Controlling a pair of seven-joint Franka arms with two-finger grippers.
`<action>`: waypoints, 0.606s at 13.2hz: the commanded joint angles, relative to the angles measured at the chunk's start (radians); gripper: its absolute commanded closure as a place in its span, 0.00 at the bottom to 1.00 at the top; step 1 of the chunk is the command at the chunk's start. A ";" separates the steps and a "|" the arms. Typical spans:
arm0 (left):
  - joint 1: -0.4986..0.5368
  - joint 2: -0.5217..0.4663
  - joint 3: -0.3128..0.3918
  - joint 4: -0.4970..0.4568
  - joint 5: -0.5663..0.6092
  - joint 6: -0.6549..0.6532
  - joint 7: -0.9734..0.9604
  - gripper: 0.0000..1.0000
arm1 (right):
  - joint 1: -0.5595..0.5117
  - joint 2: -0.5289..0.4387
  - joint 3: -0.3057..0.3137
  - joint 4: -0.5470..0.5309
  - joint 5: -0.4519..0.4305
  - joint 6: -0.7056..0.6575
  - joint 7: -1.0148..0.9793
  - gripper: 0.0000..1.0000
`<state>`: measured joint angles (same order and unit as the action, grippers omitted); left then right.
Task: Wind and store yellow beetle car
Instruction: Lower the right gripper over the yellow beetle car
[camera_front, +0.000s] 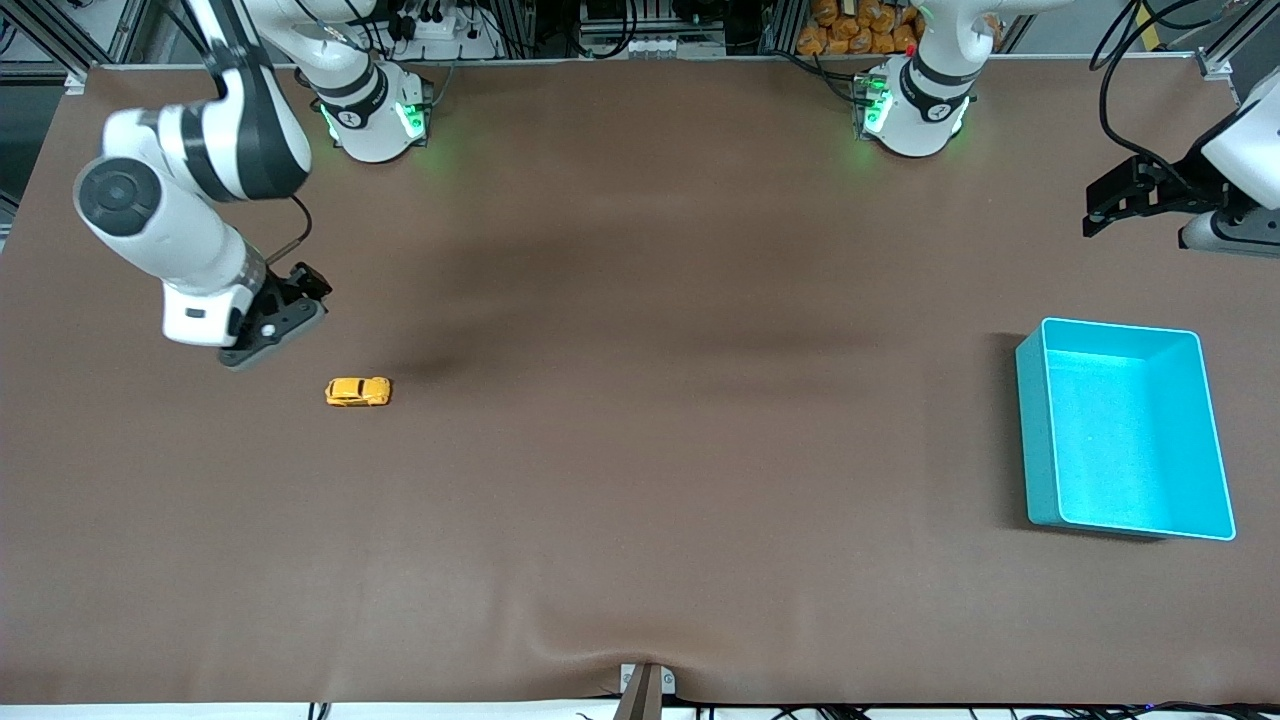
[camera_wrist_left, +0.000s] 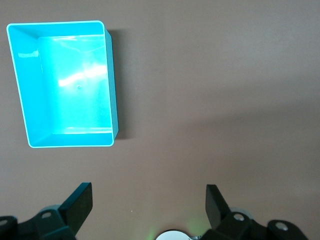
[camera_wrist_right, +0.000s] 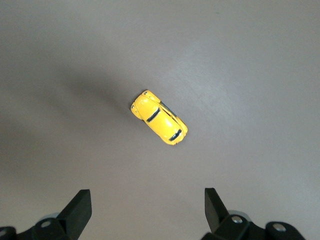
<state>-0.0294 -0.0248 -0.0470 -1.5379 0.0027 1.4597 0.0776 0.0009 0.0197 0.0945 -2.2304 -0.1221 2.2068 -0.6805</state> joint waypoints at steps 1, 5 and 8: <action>0.000 -0.012 -0.001 0.001 -0.010 -0.001 -0.004 0.00 | -0.045 0.087 0.007 -0.032 -0.024 0.129 -0.262 0.00; 0.000 -0.012 -0.001 0.001 -0.009 -0.002 -0.002 0.00 | -0.041 0.212 0.005 -0.040 -0.027 0.320 -0.553 0.00; 0.000 -0.012 -0.002 0.001 -0.010 -0.006 -0.002 0.00 | -0.018 0.256 0.005 -0.035 -0.080 0.340 -0.559 0.10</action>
<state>-0.0295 -0.0249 -0.0478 -1.5377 0.0027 1.4597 0.0776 -0.0266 0.2554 0.0965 -2.2750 -0.1498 2.5352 -1.2271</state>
